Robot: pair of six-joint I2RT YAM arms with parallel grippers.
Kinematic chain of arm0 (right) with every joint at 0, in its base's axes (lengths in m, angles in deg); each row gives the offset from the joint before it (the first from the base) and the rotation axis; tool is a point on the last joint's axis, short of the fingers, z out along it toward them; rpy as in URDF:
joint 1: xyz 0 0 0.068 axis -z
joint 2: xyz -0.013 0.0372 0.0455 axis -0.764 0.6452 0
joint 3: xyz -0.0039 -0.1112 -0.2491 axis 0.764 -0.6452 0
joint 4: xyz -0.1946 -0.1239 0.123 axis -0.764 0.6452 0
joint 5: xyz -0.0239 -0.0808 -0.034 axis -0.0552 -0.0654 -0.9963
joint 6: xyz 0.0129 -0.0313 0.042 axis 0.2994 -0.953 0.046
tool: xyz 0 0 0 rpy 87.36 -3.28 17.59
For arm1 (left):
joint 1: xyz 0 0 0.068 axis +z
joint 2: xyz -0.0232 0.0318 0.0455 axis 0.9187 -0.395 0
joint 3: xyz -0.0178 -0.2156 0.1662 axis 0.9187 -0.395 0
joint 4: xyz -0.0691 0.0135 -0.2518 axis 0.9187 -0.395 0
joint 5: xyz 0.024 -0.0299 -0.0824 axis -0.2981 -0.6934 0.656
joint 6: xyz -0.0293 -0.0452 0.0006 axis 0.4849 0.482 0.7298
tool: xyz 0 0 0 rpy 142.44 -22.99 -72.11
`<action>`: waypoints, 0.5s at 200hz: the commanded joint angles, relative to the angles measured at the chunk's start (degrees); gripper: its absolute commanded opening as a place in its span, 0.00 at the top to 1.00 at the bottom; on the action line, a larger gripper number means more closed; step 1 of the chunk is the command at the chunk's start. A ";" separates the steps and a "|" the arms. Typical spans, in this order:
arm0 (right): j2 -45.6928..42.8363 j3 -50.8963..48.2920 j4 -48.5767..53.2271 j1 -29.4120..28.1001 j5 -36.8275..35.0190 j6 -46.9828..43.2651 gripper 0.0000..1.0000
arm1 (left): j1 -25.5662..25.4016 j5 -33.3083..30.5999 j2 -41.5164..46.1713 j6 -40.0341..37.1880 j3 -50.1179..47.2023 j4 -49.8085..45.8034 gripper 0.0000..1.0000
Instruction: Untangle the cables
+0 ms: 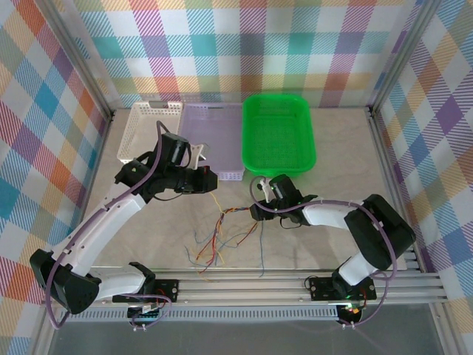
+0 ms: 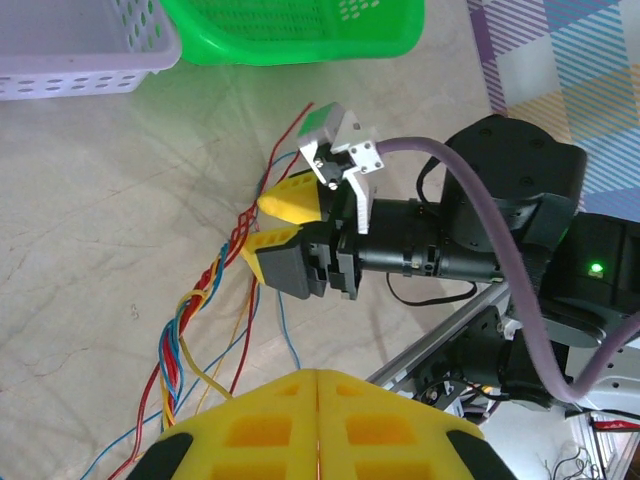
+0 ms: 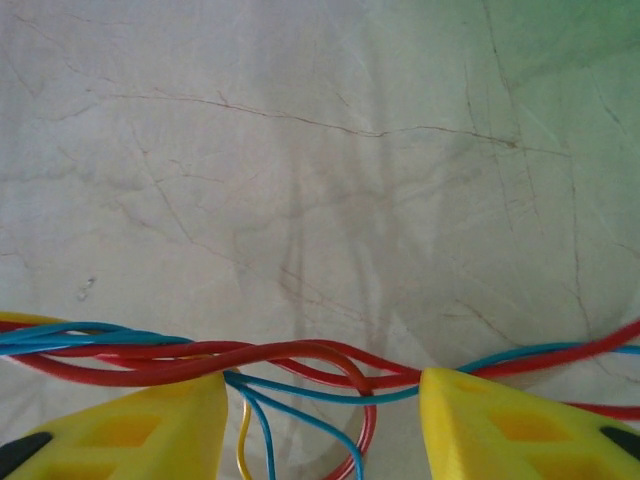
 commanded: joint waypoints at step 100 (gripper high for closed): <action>-3.67 -1.85 -6.49 -0.41 -2.34 -0.05 1.00 | -0.73 1.48 1.01 -1.85 -1.43 -0.57 1.00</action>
